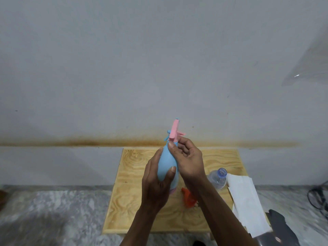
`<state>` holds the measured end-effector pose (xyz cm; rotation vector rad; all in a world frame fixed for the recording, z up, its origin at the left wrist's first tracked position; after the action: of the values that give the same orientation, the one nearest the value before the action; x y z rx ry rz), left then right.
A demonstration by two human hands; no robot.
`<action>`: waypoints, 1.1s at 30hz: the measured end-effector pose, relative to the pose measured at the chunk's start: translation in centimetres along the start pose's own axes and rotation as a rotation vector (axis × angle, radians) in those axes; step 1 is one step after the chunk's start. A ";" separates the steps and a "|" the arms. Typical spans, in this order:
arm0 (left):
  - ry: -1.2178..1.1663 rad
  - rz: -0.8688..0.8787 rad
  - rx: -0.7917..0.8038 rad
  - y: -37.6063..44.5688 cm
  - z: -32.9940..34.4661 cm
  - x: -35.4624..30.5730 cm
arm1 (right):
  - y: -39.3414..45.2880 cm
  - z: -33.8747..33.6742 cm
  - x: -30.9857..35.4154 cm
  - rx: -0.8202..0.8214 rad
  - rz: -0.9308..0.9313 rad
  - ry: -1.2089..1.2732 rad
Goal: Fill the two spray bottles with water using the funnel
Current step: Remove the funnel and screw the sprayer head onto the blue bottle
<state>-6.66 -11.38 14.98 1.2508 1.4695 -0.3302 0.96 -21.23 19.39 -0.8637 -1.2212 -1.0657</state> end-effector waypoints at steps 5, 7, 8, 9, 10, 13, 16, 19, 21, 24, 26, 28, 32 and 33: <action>-0.111 -0.060 0.016 0.5 -0.1 0.0 | 0.0 0.5 0.1 0.024 0.058 0.042; -0.142 -0.076 0.012 0.7 -0.4 -0.1 | 0.1 0.6 0.4 0.031 0.067 0.059; -0.154 -0.084 0.014 0.7 -0.4 -0.1 | 0.2 0.6 0.5 0.030 0.080 0.077; -0.169 -0.095 0.017 0.8 -0.4 0.0 | 0.3 0.7 0.4 0.029 0.092 0.083; -0.184 -0.107 0.019 0.9 -0.4 0.1 | 0.3 0.7 0.4 0.028 0.105 0.086; -0.214 -0.127 0.018 1.2 -0.3 -0.1 | 0.3 0.7 0.5 0.020 0.112 0.084; -0.249 -0.150 0.029 1.4 -0.2 0.0 | 0.4 0.6 0.5 0.010 0.115 0.089; -0.272 -0.158 0.042 1.5 -0.1 0.2 | 0.5 0.6 0.7 0.008 0.134 0.123; -0.282 -0.154 0.054 1.7 -0.1 -0.2 | 0.6 0.5 0.6 0.011 0.151 0.122; -0.286 -0.155 0.055 1.9 -0.3 -0.6 | 0.7 0.4 0.3 -0.003 0.194 0.158; -0.273 -0.155 0.049 1.9 -0.4 -0.5 | 0.9 0.3 0.5 0.002 0.174 0.132; -0.261 -0.156 0.053 2.1 -0.3 -0.3 | 1.1 0.2 0.6 0.022 0.144 0.097; -0.256 -0.162 0.062 2.3 -0.2 -0.2 | 1.2 0.4 0.9 0.076 0.127 0.073; -0.265 -0.159 0.066 2.3 -0.2 -0.4 | 1.2 0.5 0.9 0.075 0.123 0.071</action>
<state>-4.95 -10.47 16.37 1.0971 1.3388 -0.6313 1.96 -20.60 20.39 -0.8262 -1.1274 -0.9381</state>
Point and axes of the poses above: each hand's wrist, its own y-axis towards the middle knuckle, its own z-axis out of the palm, x = y × z, the point moved 5 cm from there along y, towards the middle knuckle, and after that the axes turned 4 degrees about x, right-handed, at the moved point
